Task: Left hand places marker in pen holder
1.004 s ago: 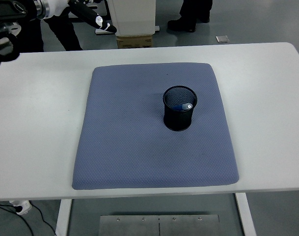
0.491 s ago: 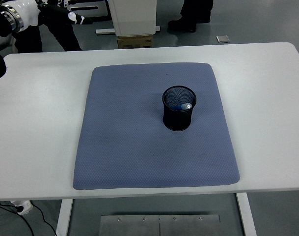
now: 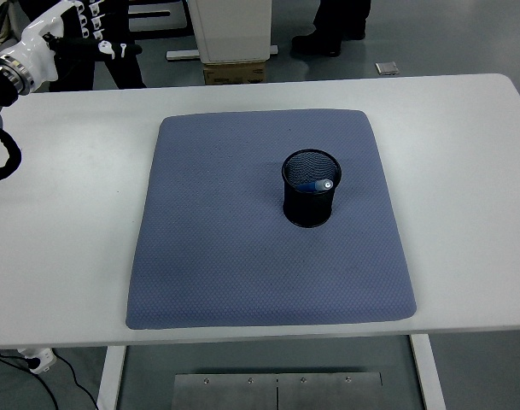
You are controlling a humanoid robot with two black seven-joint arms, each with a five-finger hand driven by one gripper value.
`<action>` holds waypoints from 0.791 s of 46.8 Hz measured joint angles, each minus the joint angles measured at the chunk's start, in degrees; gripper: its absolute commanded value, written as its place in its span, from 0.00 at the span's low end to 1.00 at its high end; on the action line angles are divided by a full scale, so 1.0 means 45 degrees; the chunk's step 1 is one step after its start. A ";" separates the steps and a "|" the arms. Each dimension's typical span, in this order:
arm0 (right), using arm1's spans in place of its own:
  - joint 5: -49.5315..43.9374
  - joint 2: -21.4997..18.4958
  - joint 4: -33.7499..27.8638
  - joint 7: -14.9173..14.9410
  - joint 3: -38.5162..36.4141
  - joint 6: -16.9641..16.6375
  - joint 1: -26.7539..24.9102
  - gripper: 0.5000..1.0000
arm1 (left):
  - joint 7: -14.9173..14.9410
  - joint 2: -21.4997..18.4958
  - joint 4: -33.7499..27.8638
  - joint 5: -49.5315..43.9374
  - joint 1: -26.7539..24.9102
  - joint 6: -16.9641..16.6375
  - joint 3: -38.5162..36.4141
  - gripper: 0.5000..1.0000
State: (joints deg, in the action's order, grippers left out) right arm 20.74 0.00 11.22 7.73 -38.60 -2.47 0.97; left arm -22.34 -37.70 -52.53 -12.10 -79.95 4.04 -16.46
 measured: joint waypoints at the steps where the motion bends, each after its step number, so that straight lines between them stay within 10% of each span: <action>1: 0.0000 0.0000 0.0003 0.0000 0.0000 -0.0002 0.0001 1.00 | -0.0016 -0.0019 0.0000 -0.0039 0.0095 -0.0006 0.0093 1.00; 37: -0.0002 0.0003 -0.0003 0.0003 0.0001 -0.0003 0.0005 1.00 | -0.0085 0.0823 0.0032 0.0070 0.5595 0.0373 0.6543 1.00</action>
State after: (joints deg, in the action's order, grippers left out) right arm 20.74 0.01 11.20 7.75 -38.60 -2.48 0.99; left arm -22.72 -33.99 -52.39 -11.79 -54.77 5.72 12.98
